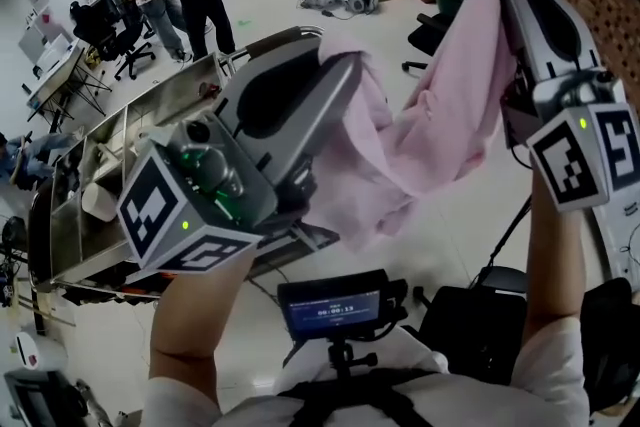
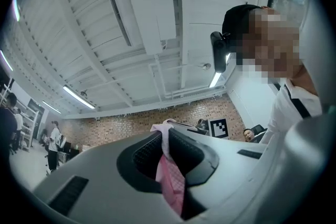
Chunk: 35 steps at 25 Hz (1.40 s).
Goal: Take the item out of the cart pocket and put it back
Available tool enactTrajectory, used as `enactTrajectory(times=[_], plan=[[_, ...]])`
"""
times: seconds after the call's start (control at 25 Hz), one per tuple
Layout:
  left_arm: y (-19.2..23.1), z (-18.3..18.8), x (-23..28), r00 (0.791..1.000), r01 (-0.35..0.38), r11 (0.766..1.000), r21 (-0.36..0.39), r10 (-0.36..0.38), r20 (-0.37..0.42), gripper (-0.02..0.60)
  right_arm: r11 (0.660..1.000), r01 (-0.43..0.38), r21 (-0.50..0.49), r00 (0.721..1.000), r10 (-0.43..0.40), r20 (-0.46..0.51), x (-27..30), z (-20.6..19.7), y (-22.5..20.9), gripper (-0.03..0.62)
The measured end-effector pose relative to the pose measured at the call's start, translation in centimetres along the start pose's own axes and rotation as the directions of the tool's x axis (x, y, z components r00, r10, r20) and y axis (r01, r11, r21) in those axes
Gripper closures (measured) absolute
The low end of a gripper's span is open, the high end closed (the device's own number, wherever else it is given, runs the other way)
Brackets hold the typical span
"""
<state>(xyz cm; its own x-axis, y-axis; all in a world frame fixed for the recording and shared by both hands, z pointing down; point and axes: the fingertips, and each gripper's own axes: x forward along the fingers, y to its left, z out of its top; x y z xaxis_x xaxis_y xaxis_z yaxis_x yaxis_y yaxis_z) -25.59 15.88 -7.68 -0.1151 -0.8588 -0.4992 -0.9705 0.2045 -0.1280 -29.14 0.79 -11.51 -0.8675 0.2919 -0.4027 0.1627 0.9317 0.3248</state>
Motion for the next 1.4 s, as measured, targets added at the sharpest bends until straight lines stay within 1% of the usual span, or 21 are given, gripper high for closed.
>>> enactTrajectory(times=[0.12,0.28,0.48,0.6,0.72,0.84,0.96,1.08,1.2,1.32,1.4], plan=[[0.8,-0.1,-0.3,1.000,0.006,1.000,-0.004,-0.006,-0.001,0.567,1.000,0.007,-0.002,1.000,-0.007,0.000,1.1,-0.4,0.3,0.582],[1.6,1.0,-0.2,1.000,0.015,1.000,0.003,-0.015,0.006,0.567,1.000,0.026,0.005,1.000,-0.026,0.018,2.5,0.5,0.1,0.582],[3.1,2.5,-0.9,1.000,0.005,0.999,0.036,-0.006,0.015,0.567,0.998,0.057,0.020,0.998,-0.058,0.032,4.7,0.9,0.4,0.582],[4.3,2.9,-0.4,1.000,-0.006,0.999,0.050,0.005,0.018,0.568,0.998,0.058,0.018,0.997,-0.059,0.056,6.0,1.4,-0.1,0.582],[5.8,3.1,-0.3,0.999,-0.029,0.997,0.070,0.028,0.021,0.568,0.999,0.035,0.029,0.995,-0.037,0.088,7.7,1.3,0.0,0.582],[6.9,2.7,-0.1,0.998,-0.062,0.993,0.100,0.060,0.025,0.567,0.999,-0.005,0.042,0.994,0.000,0.110,9.1,0.5,0.0,0.582],[8.7,2.2,0.7,0.995,-0.100,0.986,0.131,0.098,0.018,0.566,0.997,-0.054,0.060,0.991,0.046,0.123,11.3,-0.4,-0.6,0.582],[11.0,2.8,0.9,0.991,-0.135,0.978,0.157,0.135,0.015,0.568,0.994,-0.094,0.057,0.989,0.086,0.124,14.2,-0.9,-0.4,0.582],[13.2,2.8,1.0,0.984,-0.176,0.966,0.187,0.178,0.008,0.568,0.991,-0.127,0.047,0.986,0.121,0.117,16.8,-1.8,-0.1,0.582],[15.1,2.1,1.0,0.975,-0.216,0.947,0.236,0.224,-0.006,0.568,0.986,-0.159,0.060,0.983,0.152,0.105,18.7,-3.2,0.1,0.582],[16.1,1.6,0.6,0.968,-0.239,0.937,0.253,0.250,-0.011,0.568,0.982,-0.173,0.069,0.981,0.166,0.097,19.8,-4.3,0.4,0.582]])
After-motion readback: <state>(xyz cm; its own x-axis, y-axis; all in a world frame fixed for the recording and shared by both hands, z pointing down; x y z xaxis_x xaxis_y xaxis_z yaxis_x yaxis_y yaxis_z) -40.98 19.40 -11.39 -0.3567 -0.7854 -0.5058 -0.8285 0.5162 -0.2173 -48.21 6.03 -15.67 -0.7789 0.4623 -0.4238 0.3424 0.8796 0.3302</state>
